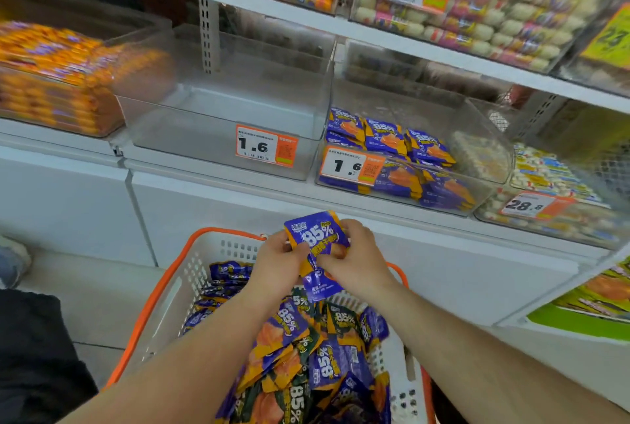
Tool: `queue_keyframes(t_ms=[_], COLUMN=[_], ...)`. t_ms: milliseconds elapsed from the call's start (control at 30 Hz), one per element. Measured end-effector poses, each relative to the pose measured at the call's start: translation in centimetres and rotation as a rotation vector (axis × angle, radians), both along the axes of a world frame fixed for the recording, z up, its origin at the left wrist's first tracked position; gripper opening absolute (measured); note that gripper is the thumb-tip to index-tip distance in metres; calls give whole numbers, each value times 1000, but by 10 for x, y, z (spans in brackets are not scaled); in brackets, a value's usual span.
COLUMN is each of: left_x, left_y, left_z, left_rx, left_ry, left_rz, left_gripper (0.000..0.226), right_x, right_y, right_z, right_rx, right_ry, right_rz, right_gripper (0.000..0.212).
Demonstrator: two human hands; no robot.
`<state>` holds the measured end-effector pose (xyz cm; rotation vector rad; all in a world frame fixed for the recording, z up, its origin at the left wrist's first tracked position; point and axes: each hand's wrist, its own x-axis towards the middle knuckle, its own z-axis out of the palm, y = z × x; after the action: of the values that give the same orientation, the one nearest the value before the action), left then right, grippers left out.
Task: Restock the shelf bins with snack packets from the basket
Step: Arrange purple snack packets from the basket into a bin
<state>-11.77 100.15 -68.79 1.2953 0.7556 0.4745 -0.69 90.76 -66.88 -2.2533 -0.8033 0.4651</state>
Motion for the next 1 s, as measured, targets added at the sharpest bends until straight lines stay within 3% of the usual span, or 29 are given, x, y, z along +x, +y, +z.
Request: queue_keyframes(t_ms=[100, 200, 533, 667, 733, 800, 833, 900, 1000], left_x=[6, 14, 54, 85, 100, 122, 132, 148, 154], left_y=[1, 0, 12, 35, 55, 81, 94, 114, 124], left_z=[15, 29, 89, 125, 145, 161, 165, 157, 132], left_rx=[6, 45, 348, 694, 995, 1329, 1396, 1337, 1083], left_ry=[-46, -85, -190, -168, -121, 109, 240, 404, 400], left_rz=[2, 19, -43, -25, 65, 92, 66, -31, -161], left_gripper=[20, 20, 24, 38, 36, 42, 46, 54, 70], right_x=[-5, -13, 15, 48, 70, 95, 108, 136, 177], right_y=[-3, -2, 5, 16, 20, 24, 28, 41, 68], right_z=[12, 22, 61, 90, 108, 125, 131, 138, 136], right_rx=[-34, -22, 251, 344, 337, 256, 204, 89, -112], right_ry=[-184, -308, -365, -427, -448, -475, -484, -466, -422], right_rz=[36, 14, -108, -175, -212, -233, -242, -262, -299], right_gripper=[89, 97, 63, 54, 51, 51, 53, 60, 77])
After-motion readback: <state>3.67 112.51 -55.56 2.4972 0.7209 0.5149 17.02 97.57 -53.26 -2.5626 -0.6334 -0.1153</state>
